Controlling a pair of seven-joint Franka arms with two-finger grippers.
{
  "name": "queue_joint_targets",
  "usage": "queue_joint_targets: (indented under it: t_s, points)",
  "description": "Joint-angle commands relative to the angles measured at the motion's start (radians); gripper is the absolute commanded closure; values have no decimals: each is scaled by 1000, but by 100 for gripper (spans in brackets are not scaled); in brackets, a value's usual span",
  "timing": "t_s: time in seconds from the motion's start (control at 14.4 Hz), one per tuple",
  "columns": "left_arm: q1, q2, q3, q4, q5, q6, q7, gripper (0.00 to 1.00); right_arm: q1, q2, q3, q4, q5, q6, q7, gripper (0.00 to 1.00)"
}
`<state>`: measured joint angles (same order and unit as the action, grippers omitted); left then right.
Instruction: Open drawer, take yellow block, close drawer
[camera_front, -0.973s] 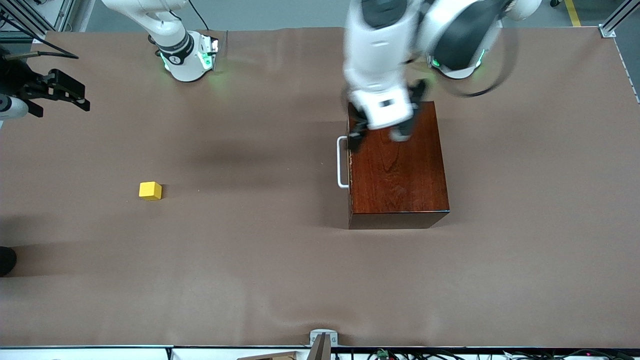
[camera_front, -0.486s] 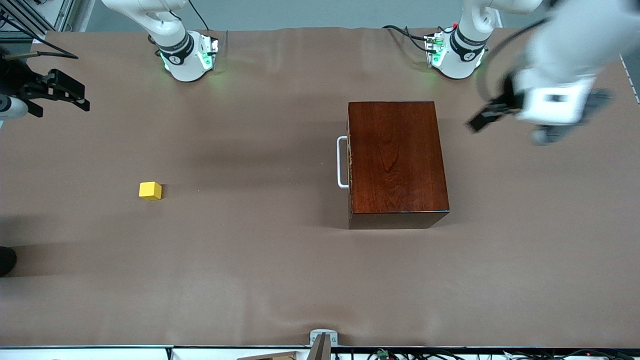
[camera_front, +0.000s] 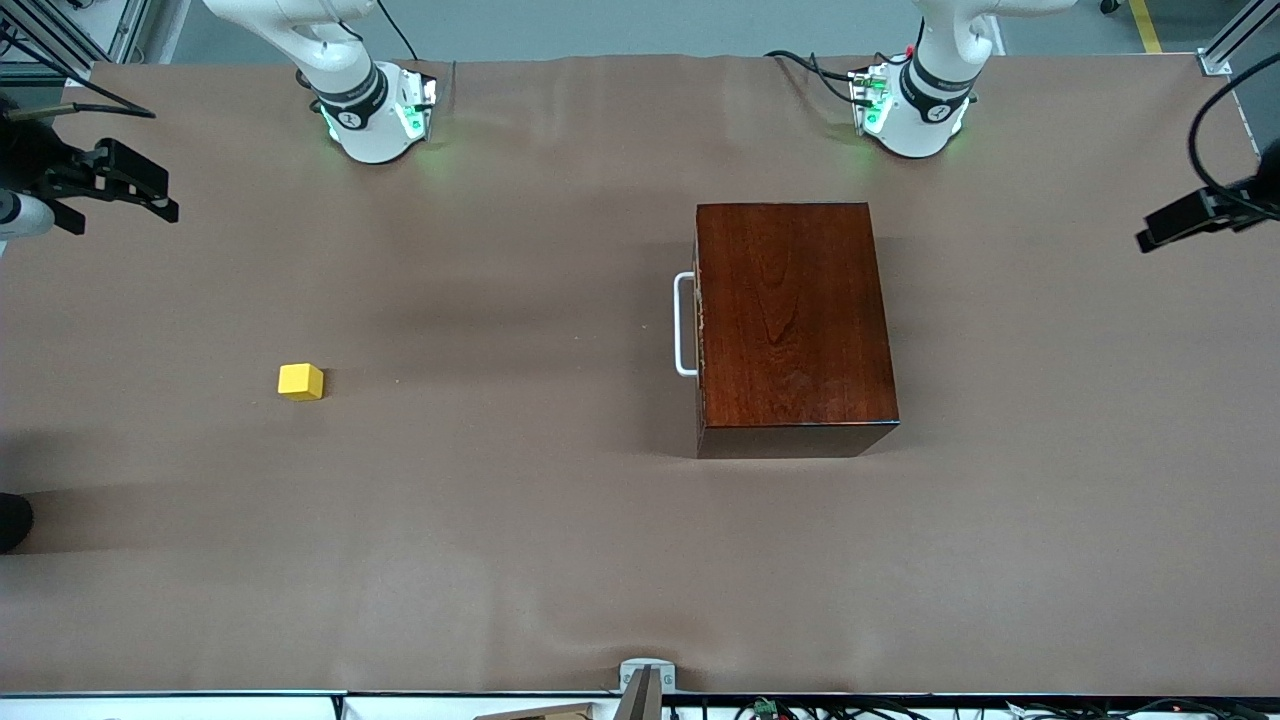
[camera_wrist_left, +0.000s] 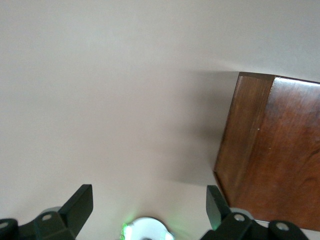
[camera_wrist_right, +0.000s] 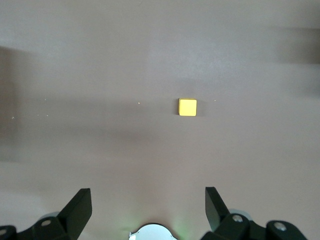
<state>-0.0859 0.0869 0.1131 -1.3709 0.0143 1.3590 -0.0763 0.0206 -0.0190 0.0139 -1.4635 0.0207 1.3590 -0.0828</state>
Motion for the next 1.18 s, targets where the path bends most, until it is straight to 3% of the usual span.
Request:
queue_joint_targets:
  t_s: [0.0, 0.21, 0.49, 0.63, 0.97, 1.11]
  points:
    - [-2, -63, -26, -81, 20, 89, 95, 0, 2, -25, -3, -26, 10, 6, 12, 0]
    - [-2, -218, -64, -282, 9, 204, 102, 0, 2, -25, -5, -26, 10, 5, 12, 0]
    - [-12, -294, -101, -373, -22, 219, 83, 0, 2, -25, -5, -26, 10, 5, 12, 0]
    - [-5, -286, -107, -366, -20, 213, 81, 0, 2, -25, -5, -26, 10, 5, 12, 0]
    - [-5, -194, -102, -231, -7, 151, 81, 0, 1, -25, -5, -26, 10, 3, 12, 0]
    - [-5, -194, -104, -229, -5, 128, 35, 0, 1, -25, -5, -26, 10, 3, 12, 0]
